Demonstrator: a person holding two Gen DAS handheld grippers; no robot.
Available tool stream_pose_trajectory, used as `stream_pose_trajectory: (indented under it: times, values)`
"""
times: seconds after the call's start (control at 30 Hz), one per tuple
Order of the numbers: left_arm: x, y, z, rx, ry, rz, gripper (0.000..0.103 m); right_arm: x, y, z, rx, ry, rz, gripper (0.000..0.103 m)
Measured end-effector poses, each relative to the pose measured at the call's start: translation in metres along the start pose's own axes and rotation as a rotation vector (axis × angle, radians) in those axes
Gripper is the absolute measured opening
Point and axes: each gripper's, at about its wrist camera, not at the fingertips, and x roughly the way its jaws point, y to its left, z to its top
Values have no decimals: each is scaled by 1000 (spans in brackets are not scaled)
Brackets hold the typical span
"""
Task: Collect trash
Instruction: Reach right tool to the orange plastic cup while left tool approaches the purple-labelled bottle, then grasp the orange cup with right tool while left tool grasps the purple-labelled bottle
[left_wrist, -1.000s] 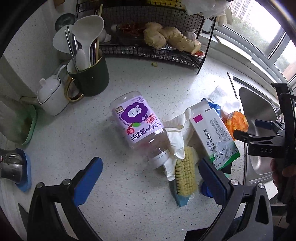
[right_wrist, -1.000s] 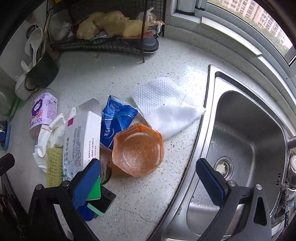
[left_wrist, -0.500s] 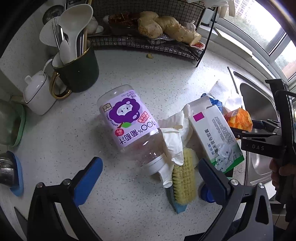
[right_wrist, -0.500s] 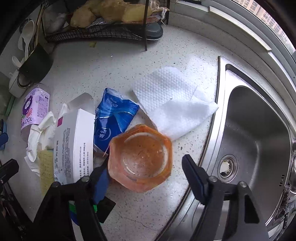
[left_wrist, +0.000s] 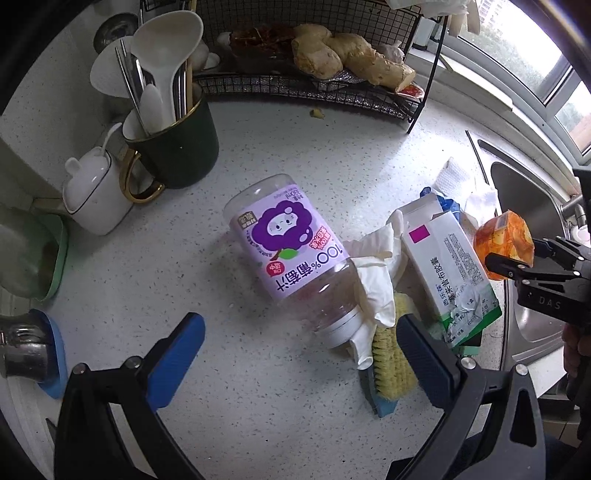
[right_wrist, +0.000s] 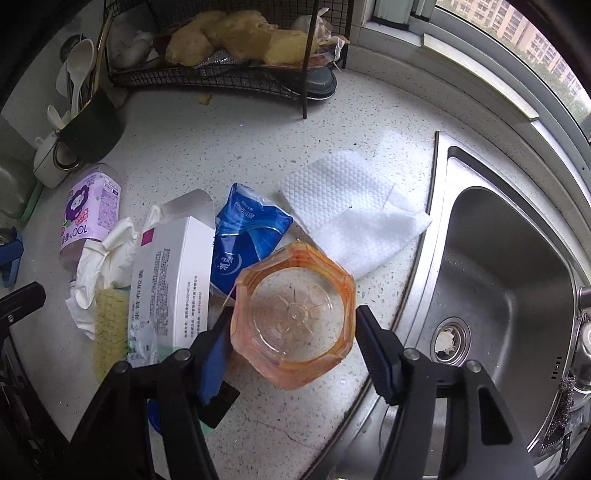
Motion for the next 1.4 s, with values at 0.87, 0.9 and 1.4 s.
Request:
stream_pose_trajectory:
  times: [0.87, 0.9, 1.4]
  values:
    - [81, 35, 57, -237, 121, -47, 103, -30, 7, -35, 32, -23, -1, 61]
    - [84, 38, 58, -239, 129, -53, 103, -29, 6, -35, 35, -24, 2, 61]
    - [90, 29, 55, -38, 133, 0, 81, -23, 2, -37, 52, -14, 26, 61]
